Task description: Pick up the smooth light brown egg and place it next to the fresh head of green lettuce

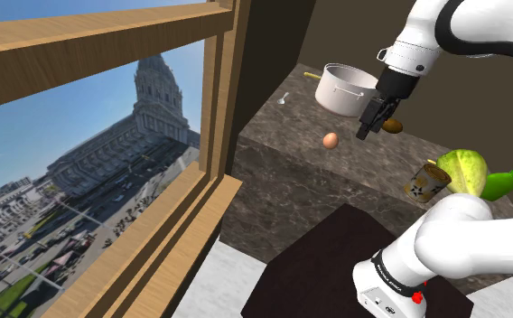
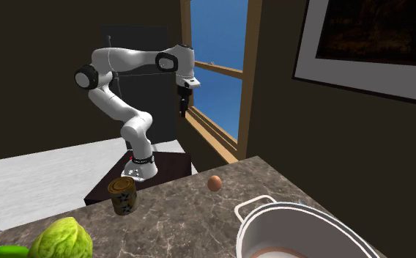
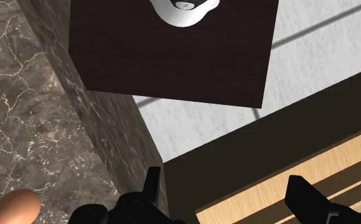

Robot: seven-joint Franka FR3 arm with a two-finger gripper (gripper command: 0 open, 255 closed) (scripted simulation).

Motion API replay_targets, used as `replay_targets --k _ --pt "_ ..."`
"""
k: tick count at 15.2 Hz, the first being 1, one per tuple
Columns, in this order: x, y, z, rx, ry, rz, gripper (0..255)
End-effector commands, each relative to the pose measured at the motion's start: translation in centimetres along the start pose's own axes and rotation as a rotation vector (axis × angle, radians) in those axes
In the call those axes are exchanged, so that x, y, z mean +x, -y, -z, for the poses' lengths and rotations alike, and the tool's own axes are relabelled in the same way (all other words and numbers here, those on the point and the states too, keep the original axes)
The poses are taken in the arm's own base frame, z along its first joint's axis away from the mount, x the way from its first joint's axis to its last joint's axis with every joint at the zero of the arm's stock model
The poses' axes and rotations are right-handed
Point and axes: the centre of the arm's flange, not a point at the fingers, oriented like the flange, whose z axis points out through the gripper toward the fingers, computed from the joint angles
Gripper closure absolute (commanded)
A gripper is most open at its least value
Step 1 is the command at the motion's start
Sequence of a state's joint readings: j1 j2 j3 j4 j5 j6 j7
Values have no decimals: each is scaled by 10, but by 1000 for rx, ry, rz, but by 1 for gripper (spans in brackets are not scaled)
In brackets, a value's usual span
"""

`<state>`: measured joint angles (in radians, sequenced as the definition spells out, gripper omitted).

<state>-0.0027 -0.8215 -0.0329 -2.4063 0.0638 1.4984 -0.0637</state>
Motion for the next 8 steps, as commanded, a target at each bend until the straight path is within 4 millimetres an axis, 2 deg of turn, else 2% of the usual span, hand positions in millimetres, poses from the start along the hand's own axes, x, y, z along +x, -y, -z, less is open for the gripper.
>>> replay_targets --k 1,8 --pt "0 0 0 0 0 0 0" --pt "61 -55 -41 -54 47 -34 0"
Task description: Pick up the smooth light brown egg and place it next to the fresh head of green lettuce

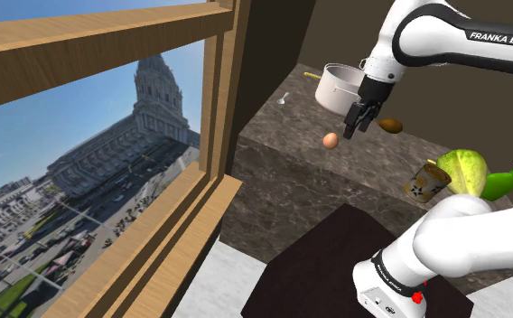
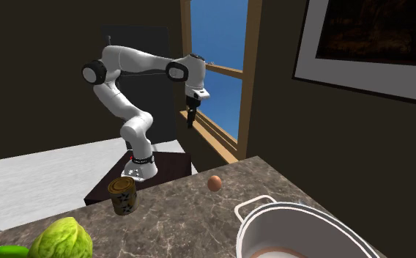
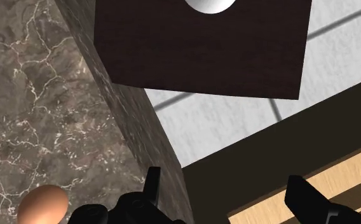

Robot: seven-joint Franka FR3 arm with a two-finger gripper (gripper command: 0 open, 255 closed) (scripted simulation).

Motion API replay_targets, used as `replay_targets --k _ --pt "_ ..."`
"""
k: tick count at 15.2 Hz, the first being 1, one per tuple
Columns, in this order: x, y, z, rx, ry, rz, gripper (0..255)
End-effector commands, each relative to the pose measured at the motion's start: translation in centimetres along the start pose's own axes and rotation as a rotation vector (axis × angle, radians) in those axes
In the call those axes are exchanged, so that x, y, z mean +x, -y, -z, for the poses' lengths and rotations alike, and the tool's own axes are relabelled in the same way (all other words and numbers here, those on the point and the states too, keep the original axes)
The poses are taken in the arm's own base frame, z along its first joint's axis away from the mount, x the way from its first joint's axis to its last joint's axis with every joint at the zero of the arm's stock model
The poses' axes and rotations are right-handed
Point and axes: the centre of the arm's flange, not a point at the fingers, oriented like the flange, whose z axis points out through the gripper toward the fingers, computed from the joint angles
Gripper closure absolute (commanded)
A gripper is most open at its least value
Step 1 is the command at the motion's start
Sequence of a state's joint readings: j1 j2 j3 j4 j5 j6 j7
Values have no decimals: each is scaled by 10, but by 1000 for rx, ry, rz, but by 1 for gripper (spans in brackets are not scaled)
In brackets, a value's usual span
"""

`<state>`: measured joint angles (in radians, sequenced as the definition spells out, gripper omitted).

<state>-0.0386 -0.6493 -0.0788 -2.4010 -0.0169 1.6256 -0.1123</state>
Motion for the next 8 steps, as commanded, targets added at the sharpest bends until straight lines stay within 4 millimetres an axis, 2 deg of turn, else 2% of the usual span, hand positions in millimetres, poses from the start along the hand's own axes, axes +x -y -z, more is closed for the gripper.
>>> replay_targets --k 1,8 --pt "19 -17 -12 -16 13 -9 0" --pt "79 -73 -53 -70 60 -43 0"
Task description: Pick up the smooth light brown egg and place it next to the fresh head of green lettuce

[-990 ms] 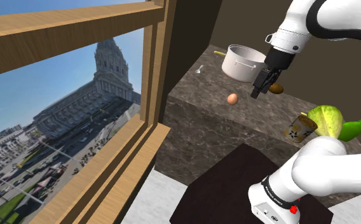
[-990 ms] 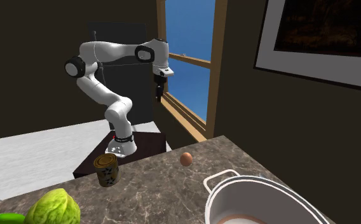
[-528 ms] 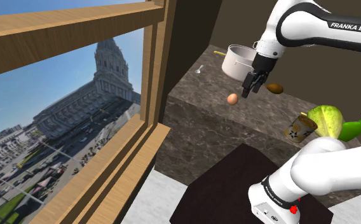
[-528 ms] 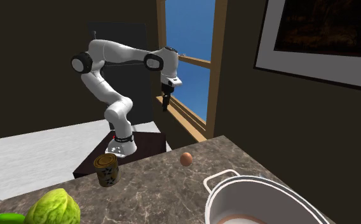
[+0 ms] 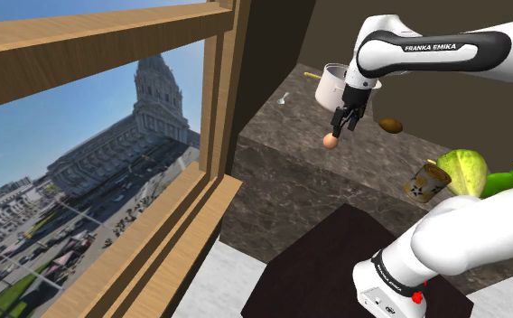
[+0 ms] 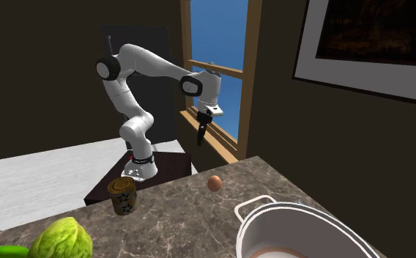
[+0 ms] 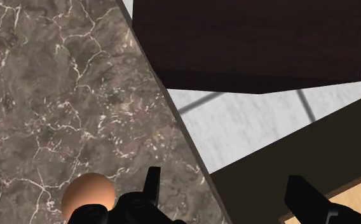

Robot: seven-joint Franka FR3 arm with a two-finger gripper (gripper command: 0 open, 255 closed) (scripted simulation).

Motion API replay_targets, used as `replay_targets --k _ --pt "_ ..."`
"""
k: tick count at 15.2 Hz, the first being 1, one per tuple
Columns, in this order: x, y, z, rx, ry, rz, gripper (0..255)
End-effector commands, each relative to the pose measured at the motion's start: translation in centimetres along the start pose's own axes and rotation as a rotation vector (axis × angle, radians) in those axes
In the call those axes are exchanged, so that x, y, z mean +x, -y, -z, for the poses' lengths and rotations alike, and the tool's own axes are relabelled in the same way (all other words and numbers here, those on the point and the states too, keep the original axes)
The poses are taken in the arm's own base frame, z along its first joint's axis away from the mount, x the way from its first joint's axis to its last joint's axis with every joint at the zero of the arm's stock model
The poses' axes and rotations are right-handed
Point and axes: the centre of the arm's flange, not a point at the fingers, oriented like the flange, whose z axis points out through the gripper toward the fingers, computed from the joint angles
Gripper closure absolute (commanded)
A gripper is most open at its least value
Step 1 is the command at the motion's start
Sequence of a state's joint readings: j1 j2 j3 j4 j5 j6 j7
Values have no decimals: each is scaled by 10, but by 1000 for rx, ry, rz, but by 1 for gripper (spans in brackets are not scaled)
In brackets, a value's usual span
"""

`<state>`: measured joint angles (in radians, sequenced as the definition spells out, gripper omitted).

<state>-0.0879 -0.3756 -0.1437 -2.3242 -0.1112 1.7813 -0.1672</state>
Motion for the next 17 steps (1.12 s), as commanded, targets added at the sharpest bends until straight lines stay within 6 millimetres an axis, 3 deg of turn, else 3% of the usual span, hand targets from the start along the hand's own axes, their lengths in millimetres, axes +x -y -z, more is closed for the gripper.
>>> replay_targets --k 1,13,17 --pt "18 -14 -11 -16 13 -10 0" --pt "118 -113 -81 -109 93 -67 0" --pt "121 -120 -100 -114 97 -70 0"
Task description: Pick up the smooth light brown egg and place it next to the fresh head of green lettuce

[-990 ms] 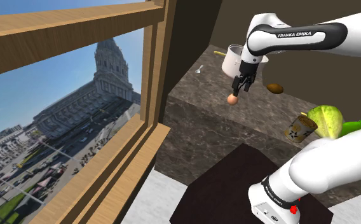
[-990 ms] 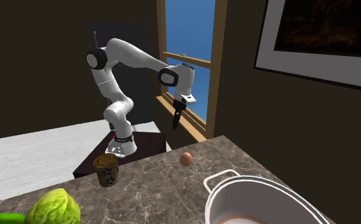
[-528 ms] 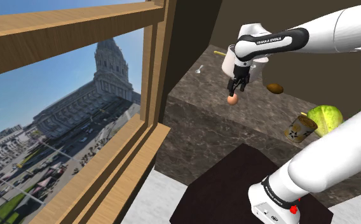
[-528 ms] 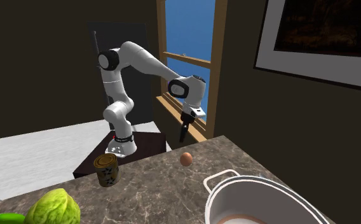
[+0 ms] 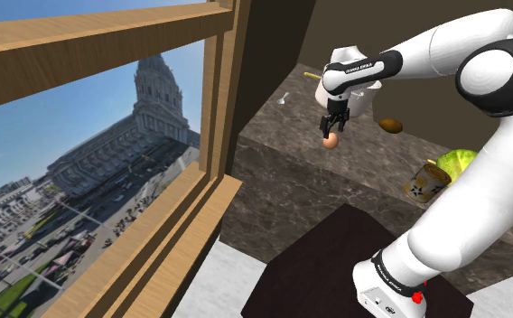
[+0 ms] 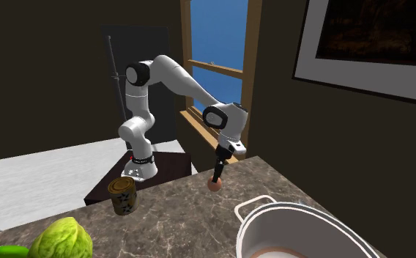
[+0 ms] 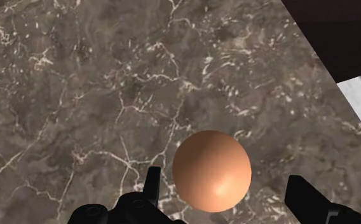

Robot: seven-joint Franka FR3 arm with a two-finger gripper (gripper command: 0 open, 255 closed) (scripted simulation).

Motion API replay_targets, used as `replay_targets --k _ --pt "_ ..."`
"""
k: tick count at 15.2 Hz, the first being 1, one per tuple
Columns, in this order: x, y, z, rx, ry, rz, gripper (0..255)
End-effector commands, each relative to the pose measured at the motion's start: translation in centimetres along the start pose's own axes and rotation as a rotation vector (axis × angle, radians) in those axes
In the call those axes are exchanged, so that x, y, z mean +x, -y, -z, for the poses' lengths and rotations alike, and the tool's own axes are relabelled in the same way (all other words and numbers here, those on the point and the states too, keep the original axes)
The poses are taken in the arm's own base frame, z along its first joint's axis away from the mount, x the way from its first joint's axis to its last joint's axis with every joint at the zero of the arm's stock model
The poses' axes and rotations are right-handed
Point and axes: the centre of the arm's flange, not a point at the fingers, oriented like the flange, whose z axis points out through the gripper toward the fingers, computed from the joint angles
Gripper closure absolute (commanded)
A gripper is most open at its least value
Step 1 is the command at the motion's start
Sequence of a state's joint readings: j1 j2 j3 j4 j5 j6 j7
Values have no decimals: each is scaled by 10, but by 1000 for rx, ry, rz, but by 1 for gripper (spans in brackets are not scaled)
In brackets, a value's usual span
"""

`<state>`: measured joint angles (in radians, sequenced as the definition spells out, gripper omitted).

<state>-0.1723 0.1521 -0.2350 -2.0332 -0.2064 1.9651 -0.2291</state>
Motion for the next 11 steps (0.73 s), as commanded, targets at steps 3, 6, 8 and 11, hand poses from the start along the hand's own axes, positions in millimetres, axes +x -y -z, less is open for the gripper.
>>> replay_targets --k 3,6,8,11 --pt "1 -2 -22 -1 0 0 0" --pt "1 -2 -30 -1 0 0 0" --pt "1 -2 -30 -1 0 0 0" --pt "1 -2 -30 -1 0 0 0"
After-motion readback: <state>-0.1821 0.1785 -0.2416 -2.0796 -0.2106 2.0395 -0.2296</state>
